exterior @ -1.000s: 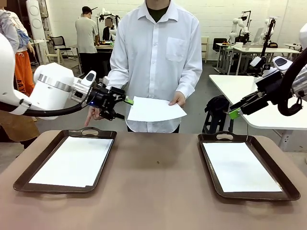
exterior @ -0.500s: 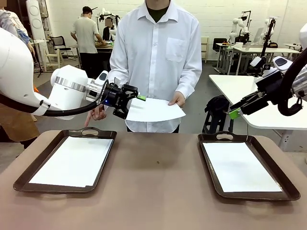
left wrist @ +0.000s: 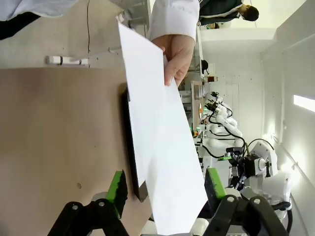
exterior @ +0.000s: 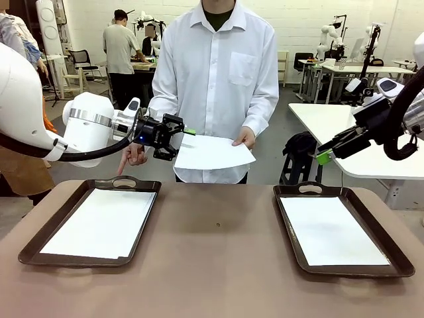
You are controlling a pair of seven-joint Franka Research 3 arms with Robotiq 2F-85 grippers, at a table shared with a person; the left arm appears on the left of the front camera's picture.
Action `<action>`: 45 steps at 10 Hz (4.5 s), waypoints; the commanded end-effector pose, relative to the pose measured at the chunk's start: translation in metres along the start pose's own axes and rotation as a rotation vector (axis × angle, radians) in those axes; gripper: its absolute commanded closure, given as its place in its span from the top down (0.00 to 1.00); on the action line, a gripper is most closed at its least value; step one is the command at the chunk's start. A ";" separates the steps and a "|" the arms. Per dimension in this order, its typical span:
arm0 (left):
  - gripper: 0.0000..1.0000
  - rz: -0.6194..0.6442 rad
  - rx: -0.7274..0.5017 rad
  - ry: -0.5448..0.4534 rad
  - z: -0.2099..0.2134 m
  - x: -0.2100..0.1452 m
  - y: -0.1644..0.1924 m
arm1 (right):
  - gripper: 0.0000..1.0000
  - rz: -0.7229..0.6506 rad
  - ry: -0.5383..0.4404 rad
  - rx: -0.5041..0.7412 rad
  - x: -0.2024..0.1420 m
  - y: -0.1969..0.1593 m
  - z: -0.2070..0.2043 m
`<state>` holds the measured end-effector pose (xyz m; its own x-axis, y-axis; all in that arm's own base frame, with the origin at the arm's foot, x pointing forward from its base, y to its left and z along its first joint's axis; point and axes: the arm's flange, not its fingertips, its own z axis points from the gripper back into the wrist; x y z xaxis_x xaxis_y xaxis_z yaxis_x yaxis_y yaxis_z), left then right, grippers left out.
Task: Sort the A4 documents.
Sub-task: Receive the A4 Paper, then place the A4 Paper in the designated Handle tray.
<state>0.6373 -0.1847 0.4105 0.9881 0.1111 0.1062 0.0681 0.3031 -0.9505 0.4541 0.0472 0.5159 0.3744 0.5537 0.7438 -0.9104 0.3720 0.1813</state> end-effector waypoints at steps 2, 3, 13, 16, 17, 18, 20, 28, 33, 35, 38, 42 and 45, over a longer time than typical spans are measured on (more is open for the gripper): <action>0.51 0.087 -0.032 0.090 0.002 -0.013 0.001 | 1.00 0.006 -0.004 -0.001 0.000 -0.001 -0.001; 0.42 0.110 -0.053 0.112 -0.001 -0.014 0.003 | 1.00 0.006 -0.004 -0.001 0.000 -0.001 -0.001; 0.00 0.110 -0.027 0.081 -0.005 -0.014 0.006 | 1.00 0.006 -0.004 -0.001 0.000 -0.001 -0.001; 0.00 0.098 -0.042 0.107 -0.006 -0.017 0.009 | 1.00 0.006 -0.004 -0.001 0.000 -0.001 -0.001; 0.00 0.098 -0.042 0.107 -0.006 -0.017 0.009 | 1.00 0.006 -0.004 -0.001 0.000 -0.001 -0.001; 0.00 0.098 -0.042 0.107 -0.006 -0.017 0.009 | 1.00 0.006 -0.004 -0.001 0.000 -0.001 -0.001; 0.00 0.098 -0.042 0.107 -0.006 -0.017 0.009 | 1.00 0.006 -0.004 -0.001 0.000 -0.001 -0.001; 0.01 0.092 -0.035 0.126 -0.005 -0.018 0.009 | 1.00 0.006 -0.004 -0.001 0.000 -0.001 -0.001; 0.01 -0.020 0.187 0.265 0.050 -0.070 -0.037 | 1.00 0.006 -0.004 -0.001 0.000 -0.001 -0.001; 0.01 -0.053 0.277 0.258 0.081 -0.081 -0.032 | 1.00 0.006 -0.004 -0.001 0.000 -0.001 -0.001; 0.01 -0.114 0.383 0.284 0.110 -0.081 -0.017 | 1.00 0.006 -0.004 -0.001 0.000 -0.001 -0.001; 0.01 -0.156 0.415 0.296 0.135 -0.069 -0.004 | 1.00 0.006 -0.004 -0.001 0.000 -0.001 -0.001; 0.01 -0.133 0.441 0.331 0.163 -0.061 0.015 | 1.00 0.006 -0.004 -0.001 0.000 -0.001 -0.001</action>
<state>0.5491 -0.0403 0.4375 0.9772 -0.1996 0.0723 0.1894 0.6652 -0.7222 0.4541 0.0478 0.5158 0.3741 0.5548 0.7432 -0.9106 0.3714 0.1811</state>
